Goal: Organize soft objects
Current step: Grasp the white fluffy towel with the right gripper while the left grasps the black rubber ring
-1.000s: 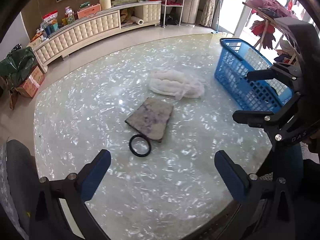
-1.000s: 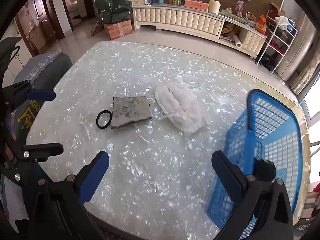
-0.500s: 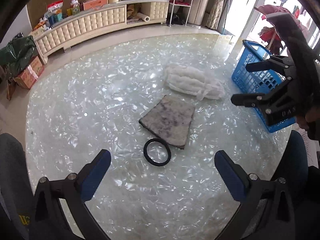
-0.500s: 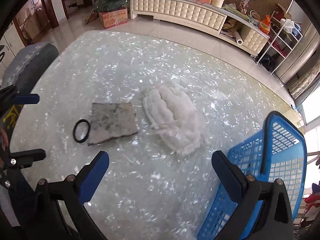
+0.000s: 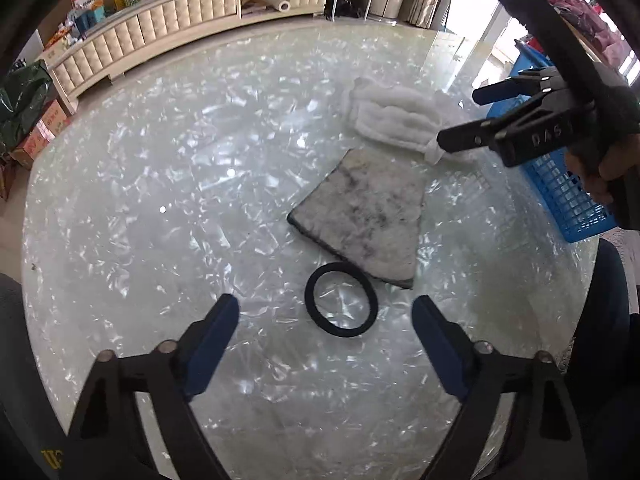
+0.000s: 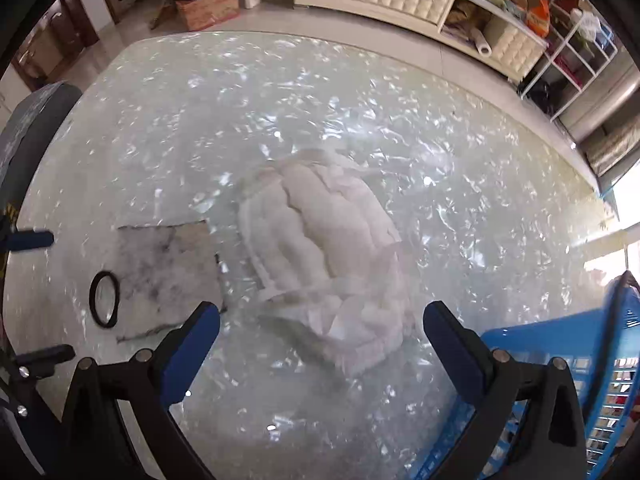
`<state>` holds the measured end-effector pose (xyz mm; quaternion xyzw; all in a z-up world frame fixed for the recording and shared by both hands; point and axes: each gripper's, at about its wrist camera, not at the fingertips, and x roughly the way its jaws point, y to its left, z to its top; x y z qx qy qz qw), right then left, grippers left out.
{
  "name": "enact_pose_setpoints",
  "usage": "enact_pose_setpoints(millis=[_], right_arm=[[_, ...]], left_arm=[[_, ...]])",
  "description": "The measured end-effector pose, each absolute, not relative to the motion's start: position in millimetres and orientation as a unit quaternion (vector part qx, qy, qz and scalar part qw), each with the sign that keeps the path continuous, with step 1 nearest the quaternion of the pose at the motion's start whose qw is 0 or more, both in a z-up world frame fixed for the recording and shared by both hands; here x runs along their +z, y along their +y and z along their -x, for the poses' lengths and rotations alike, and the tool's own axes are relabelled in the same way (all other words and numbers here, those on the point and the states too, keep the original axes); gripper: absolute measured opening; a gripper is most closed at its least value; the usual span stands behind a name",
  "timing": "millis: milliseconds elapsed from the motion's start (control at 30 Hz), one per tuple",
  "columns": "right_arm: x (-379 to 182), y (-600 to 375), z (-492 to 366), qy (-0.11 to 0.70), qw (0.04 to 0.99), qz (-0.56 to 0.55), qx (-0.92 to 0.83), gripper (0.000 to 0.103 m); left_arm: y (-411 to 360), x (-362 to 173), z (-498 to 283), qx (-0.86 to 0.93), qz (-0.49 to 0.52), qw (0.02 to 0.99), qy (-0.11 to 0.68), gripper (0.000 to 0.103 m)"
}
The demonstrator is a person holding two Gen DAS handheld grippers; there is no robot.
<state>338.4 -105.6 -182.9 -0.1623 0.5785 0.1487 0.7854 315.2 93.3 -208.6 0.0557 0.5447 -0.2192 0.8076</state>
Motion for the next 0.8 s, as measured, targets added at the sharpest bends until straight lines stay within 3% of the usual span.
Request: enact_pose_setpoints(millis=[233,367,433,633,667,800], right_arm=[[-200,-112,-357,0.597,0.778,0.144,0.133,0.103],[-209,-117,-365,0.604,0.775,0.140,0.122,0.102],[-212,-119,-368,0.605,0.775,0.140,0.119,0.102],[-220,-115,-374,0.607,0.771,0.151,0.116,0.096],[-221,-114,-376,0.608,0.771,0.151,0.116,0.096],[-228,-110,-382,0.610,0.768,0.154,0.121,0.087]], left_arm=[[94,-229,-326,-0.232,-0.061,0.794,0.559,0.080],[90,-242,-332,-0.235,-0.070,0.787,0.565,0.069],[87,-243,-333,-0.236,-0.074,0.789,0.563,0.060],[80,-242,-333,-0.245,-0.087,0.787,0.559,0.008],[79,-242,-334,-0.246,-0.085,0.786,0.560,0.003],[76,-243,-339,-0.273,-0.061,0.773,0.569,0.003]])
